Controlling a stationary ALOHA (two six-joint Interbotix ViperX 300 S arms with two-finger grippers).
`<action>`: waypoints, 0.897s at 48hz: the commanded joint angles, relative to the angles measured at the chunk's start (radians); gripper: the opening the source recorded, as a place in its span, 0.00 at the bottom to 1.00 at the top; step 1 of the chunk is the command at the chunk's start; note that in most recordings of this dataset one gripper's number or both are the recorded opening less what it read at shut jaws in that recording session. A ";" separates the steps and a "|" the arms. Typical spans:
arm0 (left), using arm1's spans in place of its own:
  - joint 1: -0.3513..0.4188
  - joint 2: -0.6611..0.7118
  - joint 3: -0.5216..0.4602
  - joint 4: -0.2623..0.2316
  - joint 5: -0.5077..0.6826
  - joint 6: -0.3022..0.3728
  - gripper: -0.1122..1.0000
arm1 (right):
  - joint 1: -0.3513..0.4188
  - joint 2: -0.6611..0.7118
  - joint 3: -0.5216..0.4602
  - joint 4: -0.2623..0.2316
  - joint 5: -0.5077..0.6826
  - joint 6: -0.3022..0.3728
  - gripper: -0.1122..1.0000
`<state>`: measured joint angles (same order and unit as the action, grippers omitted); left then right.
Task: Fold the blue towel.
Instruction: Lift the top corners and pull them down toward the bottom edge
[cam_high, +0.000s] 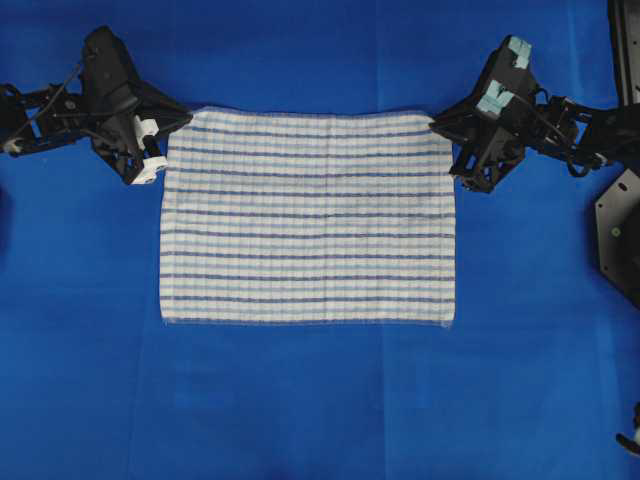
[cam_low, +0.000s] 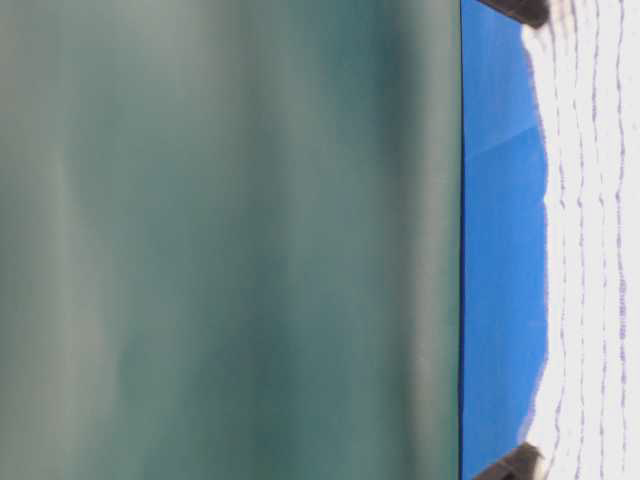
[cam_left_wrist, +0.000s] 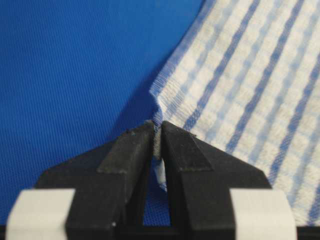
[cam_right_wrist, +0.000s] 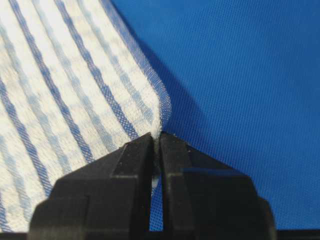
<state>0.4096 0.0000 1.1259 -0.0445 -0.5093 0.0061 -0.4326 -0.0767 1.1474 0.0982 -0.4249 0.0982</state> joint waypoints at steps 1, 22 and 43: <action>-0.008 -0.057 -0.008 0.002 0.025 0.002 0.14 | 0.002 -0.046 -0.006 0.000 0.008 -0.003 0.13; -0.086 -0.112 0.003 0.002 0.044 -0.020 0.14 | 0.034 -0.104 0.006 0.005 0.063 0.005 0.13; -0.373 -0.293 0.080 0.002 0.044 -0.135 0.14 | 0.293 -0.328 0.074 0.101 0.158 0.107 0.13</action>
<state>0.0813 -0.2500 1.2011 -0.0445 -0.4602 -0.1150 -0.1856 -0.3666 1.2257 0.1749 -0.2807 0.1979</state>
